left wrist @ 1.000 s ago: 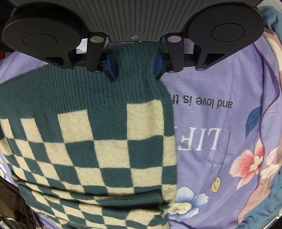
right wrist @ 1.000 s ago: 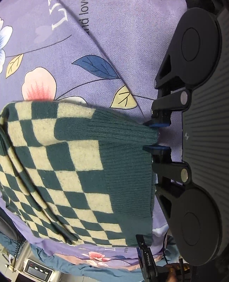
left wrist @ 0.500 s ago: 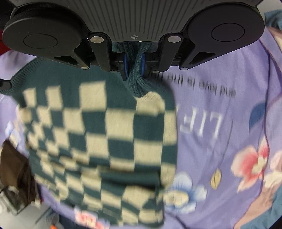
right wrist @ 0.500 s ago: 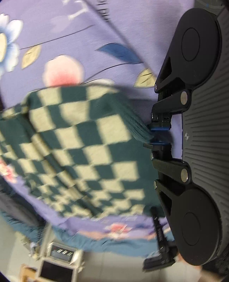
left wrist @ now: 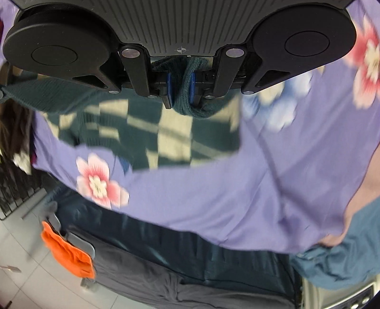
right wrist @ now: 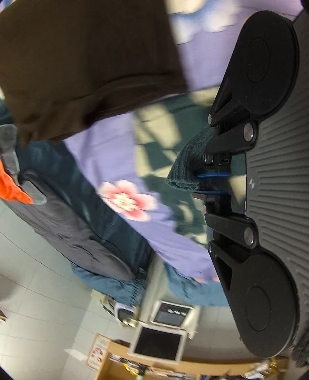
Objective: Fold small clothes
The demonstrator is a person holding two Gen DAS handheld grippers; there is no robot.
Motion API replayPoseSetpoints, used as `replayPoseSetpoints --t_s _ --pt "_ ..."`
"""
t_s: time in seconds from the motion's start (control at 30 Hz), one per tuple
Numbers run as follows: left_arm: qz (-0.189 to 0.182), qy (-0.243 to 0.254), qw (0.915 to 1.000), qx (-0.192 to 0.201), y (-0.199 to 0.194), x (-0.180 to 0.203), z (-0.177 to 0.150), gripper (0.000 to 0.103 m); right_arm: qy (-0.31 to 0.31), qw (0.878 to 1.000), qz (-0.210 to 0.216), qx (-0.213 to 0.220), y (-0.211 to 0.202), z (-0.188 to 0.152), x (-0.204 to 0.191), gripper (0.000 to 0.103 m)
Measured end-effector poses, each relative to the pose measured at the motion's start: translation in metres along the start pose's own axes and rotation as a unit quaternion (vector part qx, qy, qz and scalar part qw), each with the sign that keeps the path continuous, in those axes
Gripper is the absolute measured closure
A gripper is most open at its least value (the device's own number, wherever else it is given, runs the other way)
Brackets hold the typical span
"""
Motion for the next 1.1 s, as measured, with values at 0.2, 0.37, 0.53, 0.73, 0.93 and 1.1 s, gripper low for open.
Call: replayPoseSetpoints --t_s 0.2,0.37,0.53,0.73,0.93,1.1 --pt "0.051 0.001 0.9986 -0.011 0.035 0.016 0.036 0.046 -0.01 0.999 -0.051 0.012 0.042 0.028 0.021 0.09" --pt "0.072 -0.035 0.9962 -0.033 0.057 -0.004 0.034 0.043 -0.044 0.995 -0.089 0.008 0.061 0.031 0.026 0.079" --pt "0.092 -0.072 0.9929 -0.023 0.057 -0.037 0.038 0.0 -0.099 0.986 -0.126 0.042 0.039 0.04 0.023 0.035" --pt "0.135 -0.09 0.9867 0.012 0.036 -0.075 0.039 0.0 -0.231 0.963 -0.137 -0.003 0.027 0.007 0.002 0.039" --pt "0.138 0.047 0.9856 0.086 0.001 -0.028 -0.021 0.0 -0.284 0.945 -0.145 -0.071 0.04 -0.057 0.008 0.042" --pt "0.174 0.09 0.9781 0.071 0.008 -0.013 -0.085 0.0 -0.256 0.952 -0.149 -0.072 0.036 -0.086 0.016 0.042"
Point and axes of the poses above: each gripper's, at about its wrist camera, not at the fingertips, and y roughly the way its jaws point, x to its right, z to its top, the point moved 9 cm from there along y, roughly the way its jaws point, and after that the axes turned 13 degrees about z, right-handed, at the moved point
